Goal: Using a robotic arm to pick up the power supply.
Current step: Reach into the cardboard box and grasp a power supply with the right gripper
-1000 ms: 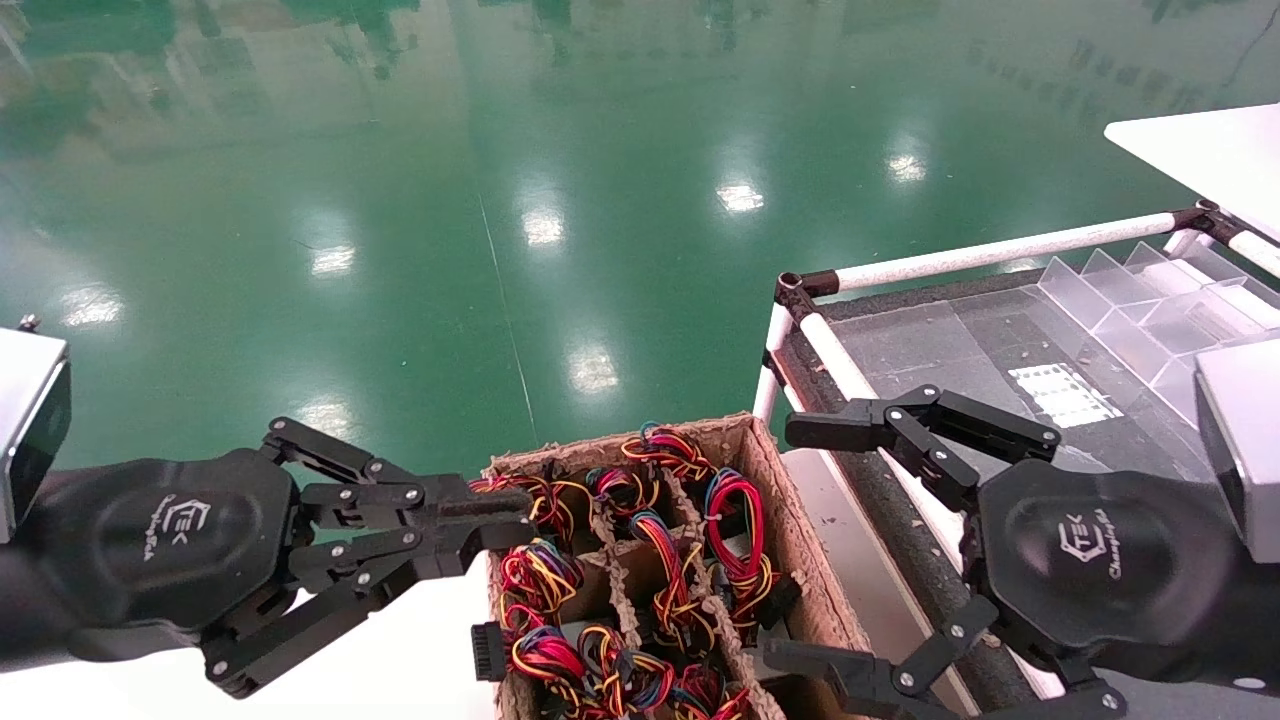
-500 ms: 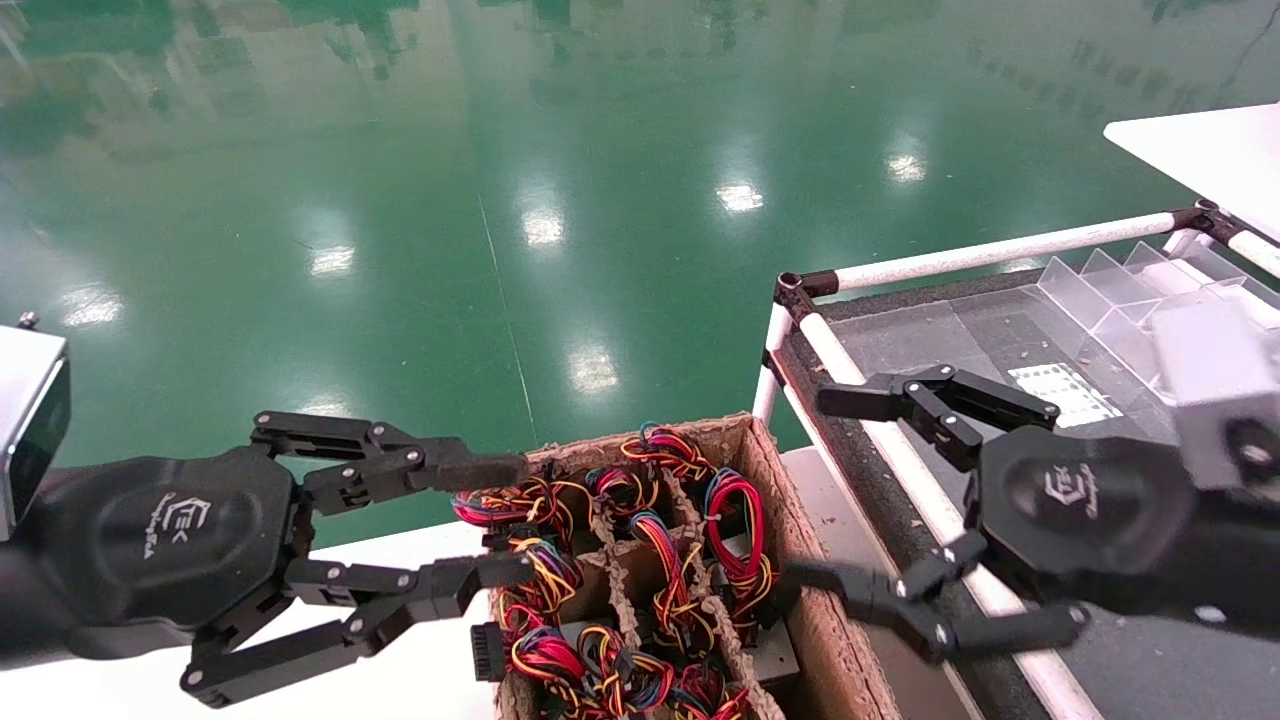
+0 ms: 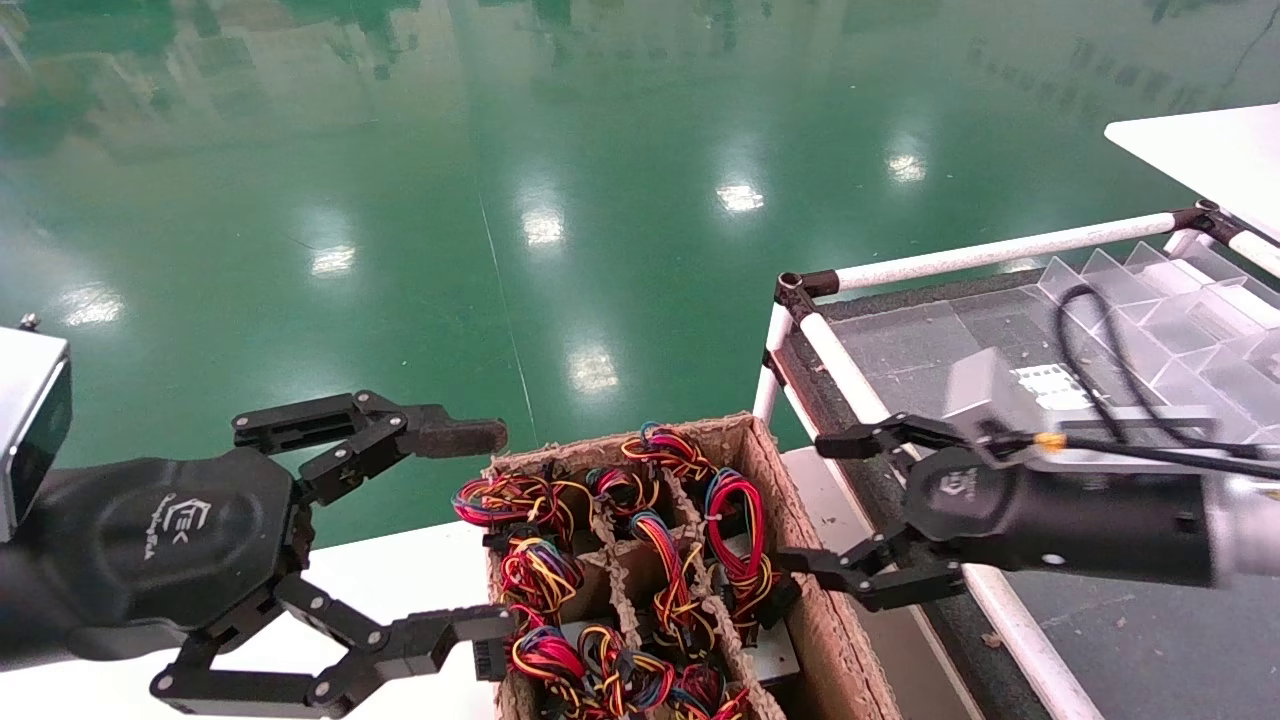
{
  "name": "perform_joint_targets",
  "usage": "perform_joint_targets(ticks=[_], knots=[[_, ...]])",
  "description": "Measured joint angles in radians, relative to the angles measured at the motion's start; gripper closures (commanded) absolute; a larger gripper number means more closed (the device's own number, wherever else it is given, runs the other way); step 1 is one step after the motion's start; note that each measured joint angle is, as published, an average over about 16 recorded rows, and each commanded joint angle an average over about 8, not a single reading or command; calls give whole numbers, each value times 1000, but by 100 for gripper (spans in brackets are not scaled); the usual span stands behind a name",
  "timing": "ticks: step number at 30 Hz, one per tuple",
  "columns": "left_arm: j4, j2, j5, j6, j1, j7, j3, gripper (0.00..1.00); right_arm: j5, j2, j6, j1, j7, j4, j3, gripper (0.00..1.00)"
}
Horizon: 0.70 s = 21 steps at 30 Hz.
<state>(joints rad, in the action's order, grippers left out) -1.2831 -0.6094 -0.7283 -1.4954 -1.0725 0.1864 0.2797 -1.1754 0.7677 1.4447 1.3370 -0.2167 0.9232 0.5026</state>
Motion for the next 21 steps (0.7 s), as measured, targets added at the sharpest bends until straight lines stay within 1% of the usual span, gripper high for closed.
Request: perform_joint_targets(ticks=[3,4,11,12,21], knots=[[0,0,0,0,0,0,0,0,-52,41,9,38,34,-59,30,0],[0,0,0,0,0,0,0,0,-67,55,11,50,47,-78,39,7],[0,0,1,0,0,0,1,0,-151,144,14,114,145,-200,88,94],[0,0,1,0,0,0,1,0,-160,155,12,121,159,-215,92,100],[0,1,1,1,0,-1,2,0,-210,232,-13,167,259,-335,118,100]])
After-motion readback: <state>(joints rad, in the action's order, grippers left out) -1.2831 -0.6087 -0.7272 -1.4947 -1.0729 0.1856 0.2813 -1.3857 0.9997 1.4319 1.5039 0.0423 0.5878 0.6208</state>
